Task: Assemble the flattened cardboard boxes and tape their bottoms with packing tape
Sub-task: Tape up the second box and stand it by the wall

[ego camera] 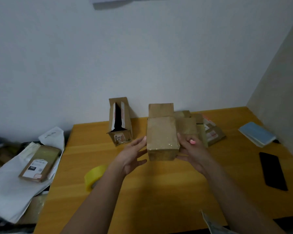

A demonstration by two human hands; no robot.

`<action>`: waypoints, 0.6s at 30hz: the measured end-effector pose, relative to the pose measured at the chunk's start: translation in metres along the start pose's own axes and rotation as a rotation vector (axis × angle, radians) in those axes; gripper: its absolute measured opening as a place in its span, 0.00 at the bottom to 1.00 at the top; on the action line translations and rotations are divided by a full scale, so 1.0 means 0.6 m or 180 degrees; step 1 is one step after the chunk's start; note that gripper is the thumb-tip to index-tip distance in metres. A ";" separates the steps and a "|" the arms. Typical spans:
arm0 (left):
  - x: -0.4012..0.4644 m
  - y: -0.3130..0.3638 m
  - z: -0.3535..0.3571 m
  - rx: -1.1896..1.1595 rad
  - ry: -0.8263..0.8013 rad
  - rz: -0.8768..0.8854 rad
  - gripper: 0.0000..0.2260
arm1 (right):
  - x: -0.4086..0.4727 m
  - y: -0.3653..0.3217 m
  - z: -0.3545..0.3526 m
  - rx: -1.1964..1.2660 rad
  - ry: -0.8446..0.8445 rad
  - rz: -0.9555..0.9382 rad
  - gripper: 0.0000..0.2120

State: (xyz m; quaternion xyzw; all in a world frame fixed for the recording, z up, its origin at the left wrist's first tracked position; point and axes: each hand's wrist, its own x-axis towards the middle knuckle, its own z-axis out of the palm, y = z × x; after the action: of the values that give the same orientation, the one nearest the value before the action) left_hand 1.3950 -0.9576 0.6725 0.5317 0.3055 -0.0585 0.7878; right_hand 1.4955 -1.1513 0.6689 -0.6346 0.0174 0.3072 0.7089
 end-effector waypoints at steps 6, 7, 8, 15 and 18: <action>-0.022 0.025 0.016 -0.0214 0.0034 0.0007 0.19 | 0.005 -0.051 -0.031 -0.0002 -0.0359 0.0218 0.21; -0.025 0.028 0.019 -0.0198 0.0069 -0.0008 0.22 | 0.006 -0.057 -0.031 -0.0053 -0.0379 0.0265 0.25; -0.027 0.030 0.023 -0.0114 0.0124 -0.0028 0.25 | 0.004 -0.062 -0.030 -0.0105 -0.0410 0.0294 0.27; -0.046 0.023 0.036 0.0042 0.0532 -0.0074 0.25 | 0.016 -0.064 -0.032 -0.0347 -0.0776 0.0442 0.32; -0.060 0.020 0.038 -0.0187 0.0638 0.0080 0.23 | 0.018 -0.056 -0.020 -0.0355 -0.0894 0.0255 0.26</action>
State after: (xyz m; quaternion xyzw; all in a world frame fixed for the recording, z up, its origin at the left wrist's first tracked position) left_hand 1.3809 -0.9806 0.7074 0.5154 0.3777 0.0138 0.7691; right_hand 1.5240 -1.1583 0.6919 -0.6226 -0.0737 0.4215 0.6552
